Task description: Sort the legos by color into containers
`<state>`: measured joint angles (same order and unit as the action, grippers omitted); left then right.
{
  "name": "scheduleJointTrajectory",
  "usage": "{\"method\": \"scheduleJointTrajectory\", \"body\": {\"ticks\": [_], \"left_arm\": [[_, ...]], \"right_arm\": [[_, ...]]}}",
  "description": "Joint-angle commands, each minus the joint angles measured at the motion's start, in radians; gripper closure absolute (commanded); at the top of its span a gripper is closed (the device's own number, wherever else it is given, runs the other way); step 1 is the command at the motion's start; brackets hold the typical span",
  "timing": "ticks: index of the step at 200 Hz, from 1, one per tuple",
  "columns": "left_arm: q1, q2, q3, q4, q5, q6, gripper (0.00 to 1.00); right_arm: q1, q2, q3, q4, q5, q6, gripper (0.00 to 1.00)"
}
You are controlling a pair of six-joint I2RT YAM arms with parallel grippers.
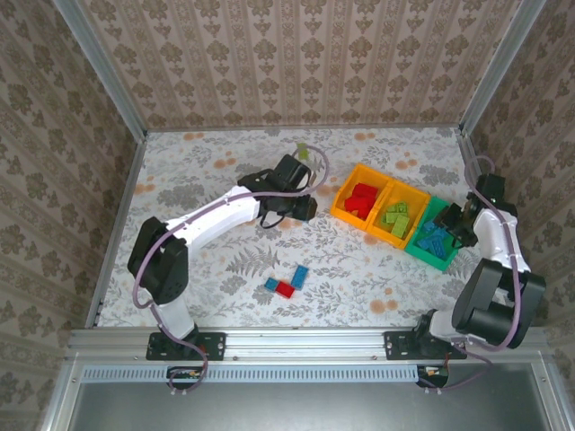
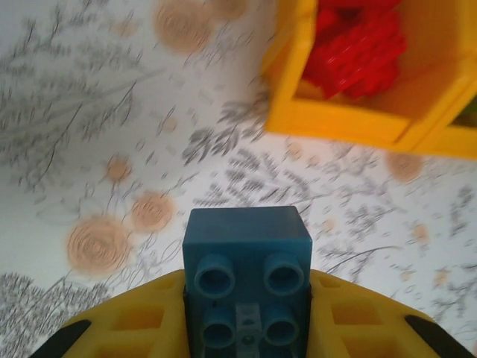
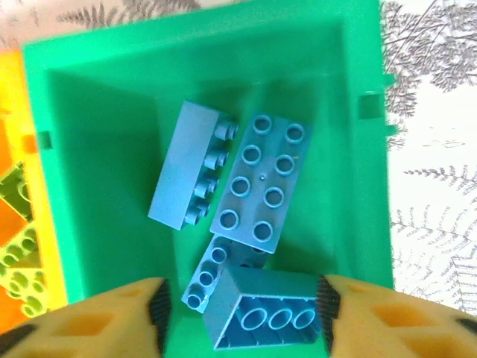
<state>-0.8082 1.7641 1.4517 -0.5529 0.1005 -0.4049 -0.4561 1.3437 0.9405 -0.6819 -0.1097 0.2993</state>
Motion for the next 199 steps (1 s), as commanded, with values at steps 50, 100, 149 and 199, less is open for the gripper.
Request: {"method": "scheduleJointTrajectory", "body": {"ticks": [50, 100, 149, 199], "left_arm": [[-0.073, 0.180, 0.278, 0.028, 0.145, 0.101, 0.79], [-0.095, 0.244, 0.350, 0.032, 0.185, 0.097, 0.79], [-0.093, 0.230, 0.323, 0.042, 0.175, 0.096, 0.78], [-0.090, 0.227, 0.317, 0.036, 0.156, 0.091, 0.78]], "right_arm": [[-0.141, -0.079, -0.006, -0.048, 0.107, 0.064, 0.25], [-0.177, 0.039, -0.002, 0.007, -0.032, 0.018, 0.38], [-0.154, 0.174, 0.029, 0.034, -0.094, -0.008, 0.44], [-0.100, 0.241, 0.064, 0.033, -0.068, -0.022, 0.65]]}}
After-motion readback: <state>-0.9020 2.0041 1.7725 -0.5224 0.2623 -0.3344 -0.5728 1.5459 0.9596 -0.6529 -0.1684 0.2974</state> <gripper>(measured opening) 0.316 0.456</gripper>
